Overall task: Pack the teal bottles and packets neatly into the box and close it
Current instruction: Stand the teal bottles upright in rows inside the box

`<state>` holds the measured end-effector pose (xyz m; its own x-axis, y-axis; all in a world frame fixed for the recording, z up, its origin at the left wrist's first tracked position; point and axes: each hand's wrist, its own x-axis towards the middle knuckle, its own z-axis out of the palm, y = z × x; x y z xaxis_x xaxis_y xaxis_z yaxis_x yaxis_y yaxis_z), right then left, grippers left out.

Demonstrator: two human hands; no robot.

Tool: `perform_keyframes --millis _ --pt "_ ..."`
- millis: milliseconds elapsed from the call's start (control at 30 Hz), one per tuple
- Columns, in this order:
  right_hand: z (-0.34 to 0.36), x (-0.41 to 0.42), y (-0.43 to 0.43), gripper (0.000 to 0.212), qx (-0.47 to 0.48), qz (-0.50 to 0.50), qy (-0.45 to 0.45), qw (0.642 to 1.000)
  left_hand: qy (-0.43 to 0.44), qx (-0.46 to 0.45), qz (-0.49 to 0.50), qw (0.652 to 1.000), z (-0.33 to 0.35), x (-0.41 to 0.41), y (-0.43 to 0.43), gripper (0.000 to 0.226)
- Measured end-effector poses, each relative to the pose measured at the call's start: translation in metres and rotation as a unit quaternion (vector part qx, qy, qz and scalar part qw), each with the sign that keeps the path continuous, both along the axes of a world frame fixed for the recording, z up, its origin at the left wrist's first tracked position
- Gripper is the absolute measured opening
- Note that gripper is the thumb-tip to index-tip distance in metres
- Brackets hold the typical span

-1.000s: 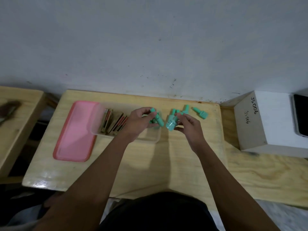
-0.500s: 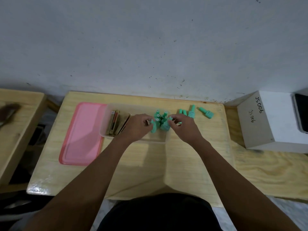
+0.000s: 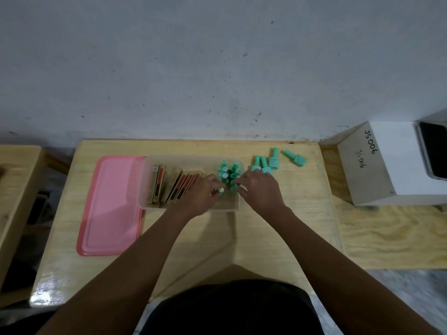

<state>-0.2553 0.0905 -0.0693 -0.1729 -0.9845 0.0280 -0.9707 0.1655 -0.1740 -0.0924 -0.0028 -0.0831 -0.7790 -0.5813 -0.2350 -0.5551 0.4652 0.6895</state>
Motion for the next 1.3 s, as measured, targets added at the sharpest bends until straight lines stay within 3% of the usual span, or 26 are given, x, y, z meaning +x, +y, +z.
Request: perform_keyframes --millis 200,467,1300 --pt "-0.004 0.005 -0.002 0.008 -0.029 -0.031 0.015 0.999 0.038 0.043 0.085 0.995 -0.005 -0.003 0.007 0.031" --pt "-0.008 0.003 0.004 0.014 -0.051 -0.036 0.007 0.998 0.073 0.010 0.161 0.984 -0.009 -0.007 0.014 0.026" --pt "-0.012 0.007 0.009 0.022 -0.010 -0.187 -0.125 0.974 0.056 0.046 0.154 0.985 -0.020 -0.009 0.009 0.031"
